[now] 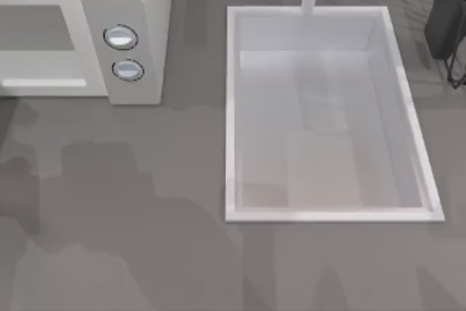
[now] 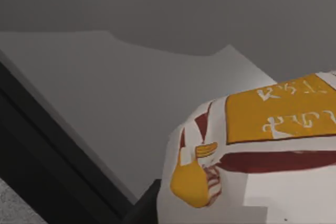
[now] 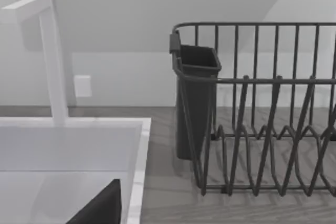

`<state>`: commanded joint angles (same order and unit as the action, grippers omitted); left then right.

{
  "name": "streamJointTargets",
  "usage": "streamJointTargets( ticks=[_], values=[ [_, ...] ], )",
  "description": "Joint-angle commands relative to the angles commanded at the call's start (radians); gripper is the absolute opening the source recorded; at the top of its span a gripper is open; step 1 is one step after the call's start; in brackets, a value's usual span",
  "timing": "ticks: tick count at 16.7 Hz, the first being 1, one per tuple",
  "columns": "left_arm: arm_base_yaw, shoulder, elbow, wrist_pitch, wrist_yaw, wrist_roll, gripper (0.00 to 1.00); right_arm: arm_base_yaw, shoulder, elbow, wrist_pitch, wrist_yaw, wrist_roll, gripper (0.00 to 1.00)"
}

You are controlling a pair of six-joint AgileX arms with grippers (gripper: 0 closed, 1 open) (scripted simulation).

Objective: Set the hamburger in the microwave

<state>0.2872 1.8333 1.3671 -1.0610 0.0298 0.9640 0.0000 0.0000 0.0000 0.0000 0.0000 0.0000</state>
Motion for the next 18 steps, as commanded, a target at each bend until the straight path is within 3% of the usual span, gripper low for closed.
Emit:
streamJointTargets(
  ticks=[4, 10, 14, 18],
  values=[
    [-0.035, 0.028, -0.08, 0.273, 0.092, -0.173, 0.0, 0.0, 0.0, 0.0, 0.0, 0.0, 0.0, 1.0],
    [-0.089, 0.081, -0.234, 0.933, 0.222, -0.478, 0.0, 0.0, 0.0, 0.0, 0.0, 0.0, 0.0, 1.0],
    [-0.1, 0.136, -0.326, 1.363, 0.258, -0.649, 0.0, 0.0, 0.0, 0.0, 0.0, 0.0, 0.0, 1.0],
    [-0.091, 0.197, -0.404, 1.679, 0.249, -0.773, 0.0, 0.0, 0.0, 0.0, 0.0, 0.0, 0.0, 1.0]
  ],
)
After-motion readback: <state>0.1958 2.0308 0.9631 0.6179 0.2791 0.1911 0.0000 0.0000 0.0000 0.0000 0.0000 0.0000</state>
